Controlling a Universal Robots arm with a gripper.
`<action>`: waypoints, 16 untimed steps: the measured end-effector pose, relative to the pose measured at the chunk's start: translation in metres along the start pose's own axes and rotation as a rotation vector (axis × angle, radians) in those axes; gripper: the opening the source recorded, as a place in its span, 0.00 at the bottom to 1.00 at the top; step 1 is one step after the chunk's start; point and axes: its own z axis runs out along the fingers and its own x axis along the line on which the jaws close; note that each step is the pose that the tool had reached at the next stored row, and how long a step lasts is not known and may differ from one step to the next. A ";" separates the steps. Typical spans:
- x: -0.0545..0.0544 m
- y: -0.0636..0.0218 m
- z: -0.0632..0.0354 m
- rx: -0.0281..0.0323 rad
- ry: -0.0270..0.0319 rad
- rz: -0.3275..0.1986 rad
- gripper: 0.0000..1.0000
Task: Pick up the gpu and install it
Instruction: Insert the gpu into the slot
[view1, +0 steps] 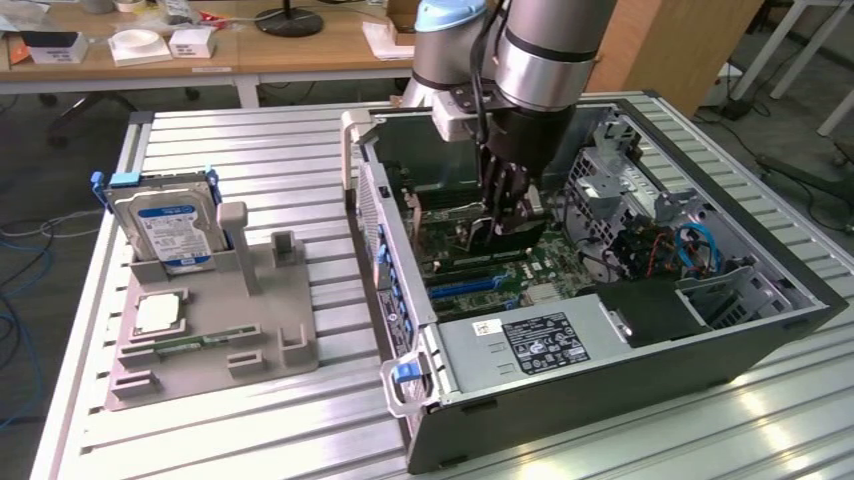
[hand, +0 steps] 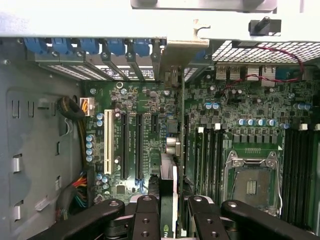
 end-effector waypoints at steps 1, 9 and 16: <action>0.000 0.0000 0.0007 -0.0001 0.0004 0.000 0.27; 0.001 0.0000 0.0058 -0.0001 0.0011 0.000 0.27; 0.001 -0.0001 0.0134 -0.0007 -0.0022 0.000 0.27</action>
